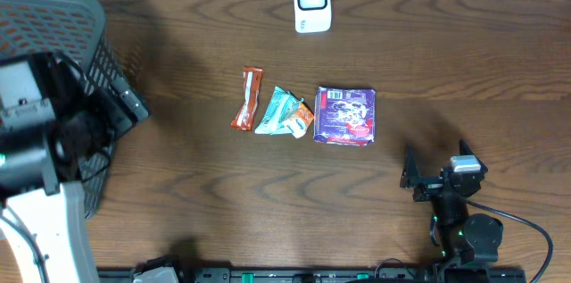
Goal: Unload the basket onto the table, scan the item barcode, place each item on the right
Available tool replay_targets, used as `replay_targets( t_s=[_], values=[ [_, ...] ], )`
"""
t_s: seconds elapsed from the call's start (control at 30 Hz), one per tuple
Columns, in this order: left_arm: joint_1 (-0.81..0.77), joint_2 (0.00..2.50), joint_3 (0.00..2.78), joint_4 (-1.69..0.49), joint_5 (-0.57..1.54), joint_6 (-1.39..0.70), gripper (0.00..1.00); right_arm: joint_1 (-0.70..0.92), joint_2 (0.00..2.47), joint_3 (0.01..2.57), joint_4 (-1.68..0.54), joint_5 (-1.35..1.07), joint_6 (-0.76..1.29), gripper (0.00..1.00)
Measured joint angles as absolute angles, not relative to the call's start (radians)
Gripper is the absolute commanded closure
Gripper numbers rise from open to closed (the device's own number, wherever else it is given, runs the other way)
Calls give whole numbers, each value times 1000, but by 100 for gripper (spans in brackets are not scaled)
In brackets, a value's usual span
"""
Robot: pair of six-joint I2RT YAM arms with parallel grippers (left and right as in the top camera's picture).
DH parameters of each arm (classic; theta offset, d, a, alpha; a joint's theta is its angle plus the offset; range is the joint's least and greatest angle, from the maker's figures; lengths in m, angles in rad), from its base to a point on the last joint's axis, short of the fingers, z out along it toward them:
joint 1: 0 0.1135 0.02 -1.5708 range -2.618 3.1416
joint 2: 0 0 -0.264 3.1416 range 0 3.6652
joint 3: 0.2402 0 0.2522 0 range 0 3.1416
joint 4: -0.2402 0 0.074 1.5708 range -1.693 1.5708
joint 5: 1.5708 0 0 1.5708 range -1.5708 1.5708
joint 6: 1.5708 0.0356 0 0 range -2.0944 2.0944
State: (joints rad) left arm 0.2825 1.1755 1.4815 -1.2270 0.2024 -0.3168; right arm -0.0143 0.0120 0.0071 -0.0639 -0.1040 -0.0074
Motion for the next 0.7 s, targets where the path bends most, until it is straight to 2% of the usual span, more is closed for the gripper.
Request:
replay_targets(
  t_s=[0.2,0.5,0.57,0.7],
  values=[
    [210,1051,1481,-1228,195,-317,2,-14,12,7,-63,-104,-7,1],
    [-73,1003,1481,-1228,196,-317,2,-14,12,7,-50,-112,-6,1],
    [-113,1001,1481,-1229,196,-317,2,-14,12,7,-16,-172,21,1],
    [-140,997,1481,-1229,196,-317,2,-14,12,7,-1,-466,152,1]
  ],
)
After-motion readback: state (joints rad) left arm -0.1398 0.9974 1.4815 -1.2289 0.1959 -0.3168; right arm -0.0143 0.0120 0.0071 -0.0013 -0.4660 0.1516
